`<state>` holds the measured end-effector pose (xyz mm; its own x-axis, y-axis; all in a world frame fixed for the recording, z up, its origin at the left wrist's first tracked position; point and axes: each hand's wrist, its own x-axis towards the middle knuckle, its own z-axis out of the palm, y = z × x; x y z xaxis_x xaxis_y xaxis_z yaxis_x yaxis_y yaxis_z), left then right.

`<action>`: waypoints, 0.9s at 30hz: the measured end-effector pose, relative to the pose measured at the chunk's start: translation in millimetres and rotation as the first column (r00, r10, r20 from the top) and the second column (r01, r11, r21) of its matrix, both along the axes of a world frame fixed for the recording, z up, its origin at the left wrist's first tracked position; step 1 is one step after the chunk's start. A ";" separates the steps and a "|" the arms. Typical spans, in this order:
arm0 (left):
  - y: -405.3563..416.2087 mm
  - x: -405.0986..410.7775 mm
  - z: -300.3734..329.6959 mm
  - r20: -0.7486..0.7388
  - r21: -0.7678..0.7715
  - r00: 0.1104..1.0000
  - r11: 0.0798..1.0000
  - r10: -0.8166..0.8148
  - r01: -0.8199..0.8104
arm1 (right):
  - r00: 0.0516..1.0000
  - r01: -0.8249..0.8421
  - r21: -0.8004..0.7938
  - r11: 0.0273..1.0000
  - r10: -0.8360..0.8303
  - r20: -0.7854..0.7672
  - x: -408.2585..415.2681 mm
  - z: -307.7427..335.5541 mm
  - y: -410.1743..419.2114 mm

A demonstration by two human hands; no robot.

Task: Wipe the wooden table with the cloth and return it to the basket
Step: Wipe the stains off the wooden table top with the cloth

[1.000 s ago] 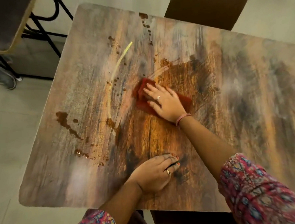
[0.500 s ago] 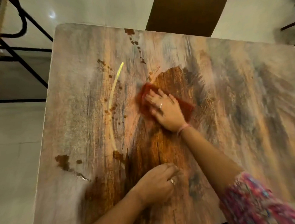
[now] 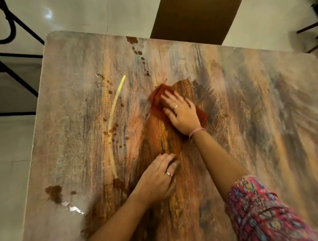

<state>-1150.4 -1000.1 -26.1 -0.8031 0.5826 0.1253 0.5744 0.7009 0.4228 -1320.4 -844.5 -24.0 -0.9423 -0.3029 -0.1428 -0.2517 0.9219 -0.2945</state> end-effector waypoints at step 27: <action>32.3 -54.0 -16.6 0.030 -0.145 0.958 0.950 0.284 -0.277 | 0.910 0.411 -0.032 0.911 -0.412 -0.042 -201.1 1.8 130.8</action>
